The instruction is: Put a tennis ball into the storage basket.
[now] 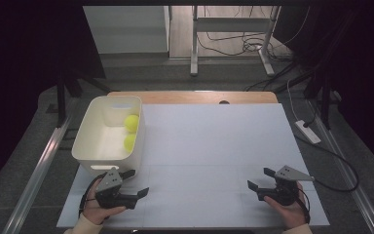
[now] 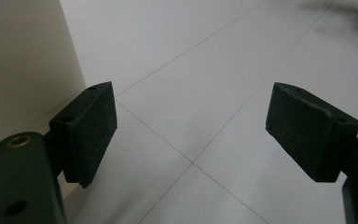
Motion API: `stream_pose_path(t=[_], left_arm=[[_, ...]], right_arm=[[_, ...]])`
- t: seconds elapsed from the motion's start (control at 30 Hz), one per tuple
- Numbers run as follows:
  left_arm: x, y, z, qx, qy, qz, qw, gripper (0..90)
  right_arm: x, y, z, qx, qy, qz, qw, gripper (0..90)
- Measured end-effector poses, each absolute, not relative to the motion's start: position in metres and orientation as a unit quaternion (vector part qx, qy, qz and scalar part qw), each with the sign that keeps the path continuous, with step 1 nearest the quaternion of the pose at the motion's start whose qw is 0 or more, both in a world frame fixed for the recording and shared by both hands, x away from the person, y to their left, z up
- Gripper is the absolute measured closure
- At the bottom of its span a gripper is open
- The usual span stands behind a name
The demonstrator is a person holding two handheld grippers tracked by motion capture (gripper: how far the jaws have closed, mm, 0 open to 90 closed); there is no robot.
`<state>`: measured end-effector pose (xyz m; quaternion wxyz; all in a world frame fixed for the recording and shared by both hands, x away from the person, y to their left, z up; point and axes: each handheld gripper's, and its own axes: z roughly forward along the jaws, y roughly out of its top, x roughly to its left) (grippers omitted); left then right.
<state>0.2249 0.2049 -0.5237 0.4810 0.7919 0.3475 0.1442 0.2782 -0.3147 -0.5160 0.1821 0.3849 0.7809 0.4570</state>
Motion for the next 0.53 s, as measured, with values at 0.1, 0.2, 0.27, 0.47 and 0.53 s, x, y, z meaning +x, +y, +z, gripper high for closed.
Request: stream_pose_path(t=[0.1,0.2,0.27,0.47,0.53], left_arm=[[0.2251,0.2047,-0.5240,0.792,0.346,0.144,0.482,17.5],[0.2248,0.2047,-0.5238,0.791,0.345,0.144,0.484,17.5],[0.2246,0.2047,-0.5232,0.790,0.345,0.145,0.486,17.5],[0.2241,0.2049,-0.5221,0.789,0.346,0.146,0.487,17.5],[0.2240,0.2051,-0.5221,0.788,0.347,0.146,0.487,17.5]], right_arm=[[0.2783,-0.3147,-0.5162,0.385,0.781,0.457,0.182,15.0],[0.2784,-0.3148,-0.5163,0.384,0.781,0.458,0.181,14.9],[0.2784,-0.3147,-0.5163,0.382,0.781,0.459,0.180,14.9],[0.2779,-0.3142,-0.5161,0.380,0.783,0.459,0.179,14.9],[0.2781,-0.3144,-0.5163,0.380,0.782,0.461,0.178,14.9]])
